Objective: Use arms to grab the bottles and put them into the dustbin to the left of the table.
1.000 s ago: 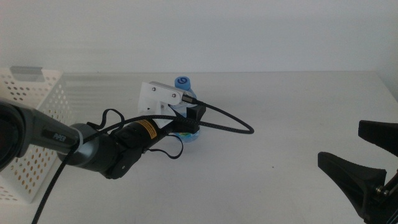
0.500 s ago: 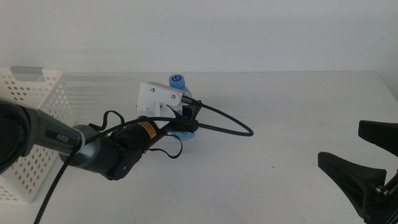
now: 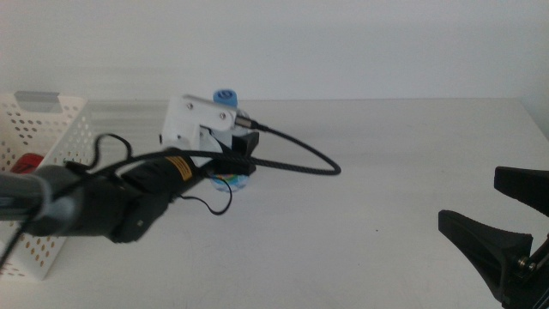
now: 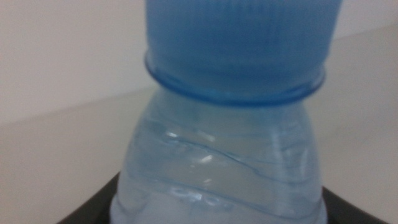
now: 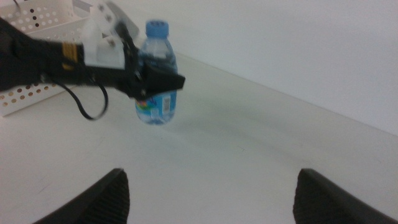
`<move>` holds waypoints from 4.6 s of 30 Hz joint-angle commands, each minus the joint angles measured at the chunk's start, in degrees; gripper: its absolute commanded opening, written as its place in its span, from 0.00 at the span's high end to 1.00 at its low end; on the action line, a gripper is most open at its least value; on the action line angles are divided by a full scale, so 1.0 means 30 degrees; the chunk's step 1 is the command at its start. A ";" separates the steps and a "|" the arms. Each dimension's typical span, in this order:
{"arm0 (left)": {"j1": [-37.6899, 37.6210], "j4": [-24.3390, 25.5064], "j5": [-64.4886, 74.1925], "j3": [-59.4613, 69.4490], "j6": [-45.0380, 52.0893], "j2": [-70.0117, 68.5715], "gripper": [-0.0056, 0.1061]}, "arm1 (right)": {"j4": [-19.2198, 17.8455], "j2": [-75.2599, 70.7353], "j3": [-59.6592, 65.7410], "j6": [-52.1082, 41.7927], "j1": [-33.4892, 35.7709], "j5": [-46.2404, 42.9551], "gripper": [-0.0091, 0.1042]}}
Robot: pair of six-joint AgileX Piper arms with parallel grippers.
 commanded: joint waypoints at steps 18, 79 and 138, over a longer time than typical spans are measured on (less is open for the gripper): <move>0.0017 0.0070 0.7806 -0.0500 -0.0109 -1.0347 0.99 | -0.0109 -0.0018 -0.0551 -0.0056 0.0051 -0.1471 0.27; 1.2398 -0.3601 3.7674 -1.7606 1.0408 -0.0670 0.99 | -0.0109 -0.0018 -0.0551 -0.0056 0.0051 -0.1472 0.27; 0.8060 -0.6039 2.8866 -0.8083 0.8218 -1.2003 0.19 | -0.0109 -0.0018 -0.0551 -0.0056 0.0051 -0.1472 0.27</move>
